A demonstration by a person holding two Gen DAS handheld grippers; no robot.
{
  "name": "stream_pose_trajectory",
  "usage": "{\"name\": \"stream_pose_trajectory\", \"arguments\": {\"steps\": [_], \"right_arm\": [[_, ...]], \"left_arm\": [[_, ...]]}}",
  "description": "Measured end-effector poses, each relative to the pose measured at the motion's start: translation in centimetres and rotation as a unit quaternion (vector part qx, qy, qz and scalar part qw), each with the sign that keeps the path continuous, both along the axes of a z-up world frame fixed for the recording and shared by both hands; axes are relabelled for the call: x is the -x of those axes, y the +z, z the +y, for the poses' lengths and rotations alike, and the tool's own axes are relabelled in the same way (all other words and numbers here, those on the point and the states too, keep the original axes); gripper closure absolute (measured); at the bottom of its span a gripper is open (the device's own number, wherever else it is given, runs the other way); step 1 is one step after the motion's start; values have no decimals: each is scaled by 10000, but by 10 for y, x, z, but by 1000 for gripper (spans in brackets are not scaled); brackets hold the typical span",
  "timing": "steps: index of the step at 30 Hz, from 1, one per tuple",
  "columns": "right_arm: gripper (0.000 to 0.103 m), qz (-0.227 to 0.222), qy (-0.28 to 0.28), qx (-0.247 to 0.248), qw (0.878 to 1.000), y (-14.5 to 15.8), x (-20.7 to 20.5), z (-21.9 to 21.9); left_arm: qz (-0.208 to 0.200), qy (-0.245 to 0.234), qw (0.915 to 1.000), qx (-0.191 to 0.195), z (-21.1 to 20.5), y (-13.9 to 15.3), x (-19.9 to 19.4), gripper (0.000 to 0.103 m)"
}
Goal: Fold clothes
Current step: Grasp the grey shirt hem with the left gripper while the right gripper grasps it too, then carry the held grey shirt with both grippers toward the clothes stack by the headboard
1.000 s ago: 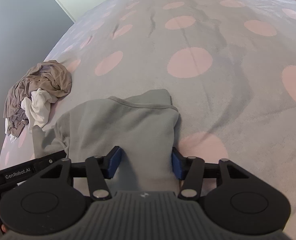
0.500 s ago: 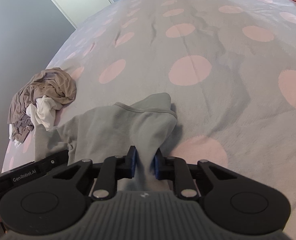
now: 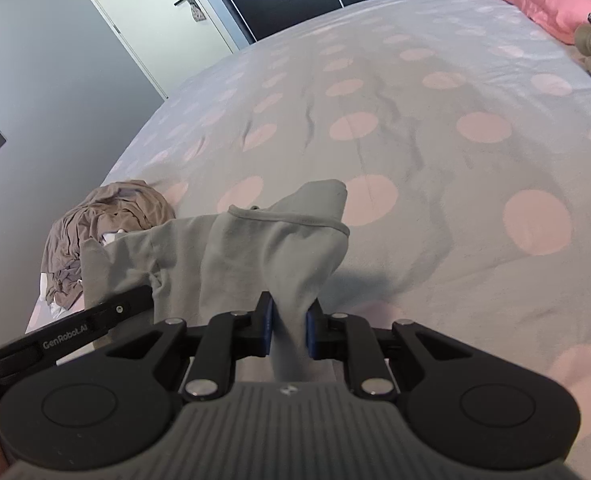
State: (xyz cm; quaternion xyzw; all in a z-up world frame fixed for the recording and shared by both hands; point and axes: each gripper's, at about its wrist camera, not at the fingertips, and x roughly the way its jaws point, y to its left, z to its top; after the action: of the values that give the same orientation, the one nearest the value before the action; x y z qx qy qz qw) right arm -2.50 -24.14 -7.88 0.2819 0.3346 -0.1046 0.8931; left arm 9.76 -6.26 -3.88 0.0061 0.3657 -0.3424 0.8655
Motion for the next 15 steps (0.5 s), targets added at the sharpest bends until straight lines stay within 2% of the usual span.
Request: {"name": "stream_pose_trajectory", "arguments": {"steps": [15], "right_arm": [[87,-425,-760,316,9957,38,87,-32]], "left_arm": [[-381,-744,9953,484,-60,40,40,90]]}}
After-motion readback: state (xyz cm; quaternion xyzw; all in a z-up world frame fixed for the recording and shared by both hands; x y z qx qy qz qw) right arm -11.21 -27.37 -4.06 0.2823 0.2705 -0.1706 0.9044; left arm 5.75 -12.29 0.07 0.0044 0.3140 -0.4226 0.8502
